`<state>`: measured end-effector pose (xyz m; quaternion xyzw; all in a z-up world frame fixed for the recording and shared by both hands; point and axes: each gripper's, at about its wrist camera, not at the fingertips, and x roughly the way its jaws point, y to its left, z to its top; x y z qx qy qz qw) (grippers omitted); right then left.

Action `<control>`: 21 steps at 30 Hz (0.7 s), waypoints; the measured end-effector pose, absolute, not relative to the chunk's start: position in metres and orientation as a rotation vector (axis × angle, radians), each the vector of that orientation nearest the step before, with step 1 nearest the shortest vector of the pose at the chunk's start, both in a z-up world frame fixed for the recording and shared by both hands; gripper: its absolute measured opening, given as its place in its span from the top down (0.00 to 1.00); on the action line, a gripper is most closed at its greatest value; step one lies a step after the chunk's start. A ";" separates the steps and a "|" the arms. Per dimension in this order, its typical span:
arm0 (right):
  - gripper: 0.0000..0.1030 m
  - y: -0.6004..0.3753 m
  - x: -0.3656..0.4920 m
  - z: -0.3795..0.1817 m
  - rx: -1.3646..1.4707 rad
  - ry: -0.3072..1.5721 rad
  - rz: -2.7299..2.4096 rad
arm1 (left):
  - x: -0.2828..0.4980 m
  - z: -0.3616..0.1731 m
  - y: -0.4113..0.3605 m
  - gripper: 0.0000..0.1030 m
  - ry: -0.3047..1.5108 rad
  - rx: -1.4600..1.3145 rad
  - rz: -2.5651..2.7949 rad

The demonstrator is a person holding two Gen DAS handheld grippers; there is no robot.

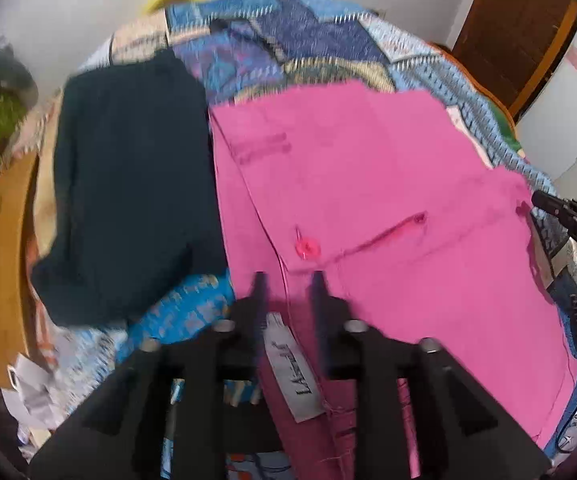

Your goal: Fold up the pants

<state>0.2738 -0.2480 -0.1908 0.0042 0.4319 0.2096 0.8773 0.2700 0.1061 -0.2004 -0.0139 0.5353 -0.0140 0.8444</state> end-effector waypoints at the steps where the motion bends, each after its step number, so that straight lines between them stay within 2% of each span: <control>1: 0.93 -0.250 0.274 -0.189 0.017 0.898 0.436 | 0.272 -0.194 0.108 0.62 1.109 -0.032 -0.032; 3: 0.85 -0.256 0.277 -0.184 0.039 0.892 0.427 | 0.278 -0.187 0.112 0.57 1.095 -0.041 -0.030; 5: 0.68 -0.261 0.280 -0.182 0.061 0.884 0.408 | 0.289 -0.185 0.116 0.57 1.105 -0.067 -0.035; 7: 0.62 -0.267 0.288 -0.181 0.095 0.885 0.397 | 0.300 -0.187 0.121 0.57 1.124 -0.114 -0.044; 21: 0.62 -0.264 0.323 -0.214 0.184 0.993 0.404 | 0.333 -0.239 0.135 0.57 1.264 -0.294 -0.076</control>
